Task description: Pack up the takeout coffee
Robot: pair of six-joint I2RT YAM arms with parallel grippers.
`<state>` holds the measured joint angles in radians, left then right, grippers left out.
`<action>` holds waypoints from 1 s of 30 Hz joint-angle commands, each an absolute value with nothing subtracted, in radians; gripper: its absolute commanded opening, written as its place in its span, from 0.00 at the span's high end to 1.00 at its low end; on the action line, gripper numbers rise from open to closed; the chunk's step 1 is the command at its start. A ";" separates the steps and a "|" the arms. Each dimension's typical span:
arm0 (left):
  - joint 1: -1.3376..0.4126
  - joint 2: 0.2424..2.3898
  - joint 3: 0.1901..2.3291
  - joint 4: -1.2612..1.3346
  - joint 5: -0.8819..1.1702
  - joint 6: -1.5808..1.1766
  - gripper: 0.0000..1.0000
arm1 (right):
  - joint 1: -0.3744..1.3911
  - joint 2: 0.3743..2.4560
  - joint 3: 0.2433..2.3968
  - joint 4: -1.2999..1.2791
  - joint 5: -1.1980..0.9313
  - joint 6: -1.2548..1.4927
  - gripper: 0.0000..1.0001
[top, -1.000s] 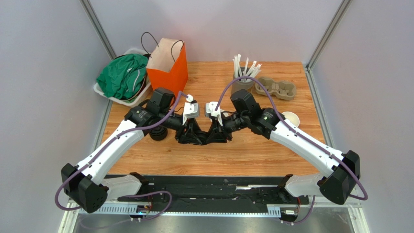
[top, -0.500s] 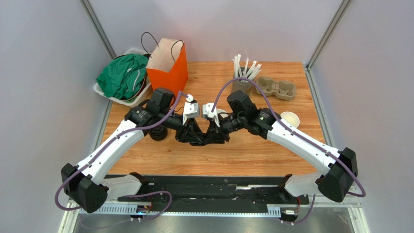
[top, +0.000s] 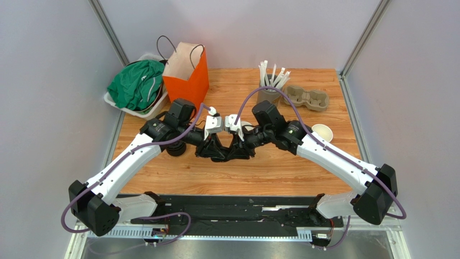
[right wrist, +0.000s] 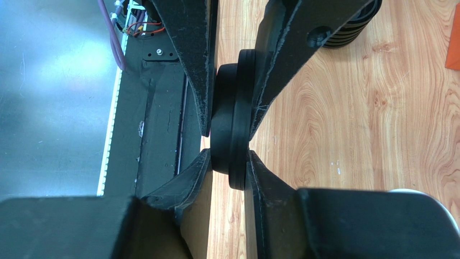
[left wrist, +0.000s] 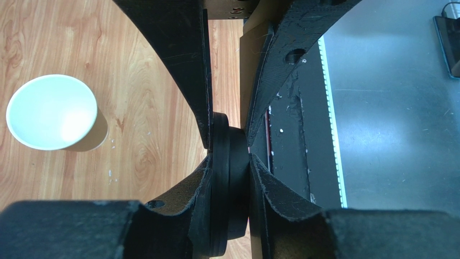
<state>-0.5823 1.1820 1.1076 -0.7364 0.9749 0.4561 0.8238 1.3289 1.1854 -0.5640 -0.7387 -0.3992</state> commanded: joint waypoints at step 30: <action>-0.474 1.497 1.514 -0.817 0.741 -0.161 0.93 | 0.986 1.207 1.290 -0.532 -0.153 -0.635 0.50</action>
<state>-0.4751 1.4113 1.3640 -0.6582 0.6762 -0.1101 0.9493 1.1831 1.1934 -0.5304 -0.2363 -0.6010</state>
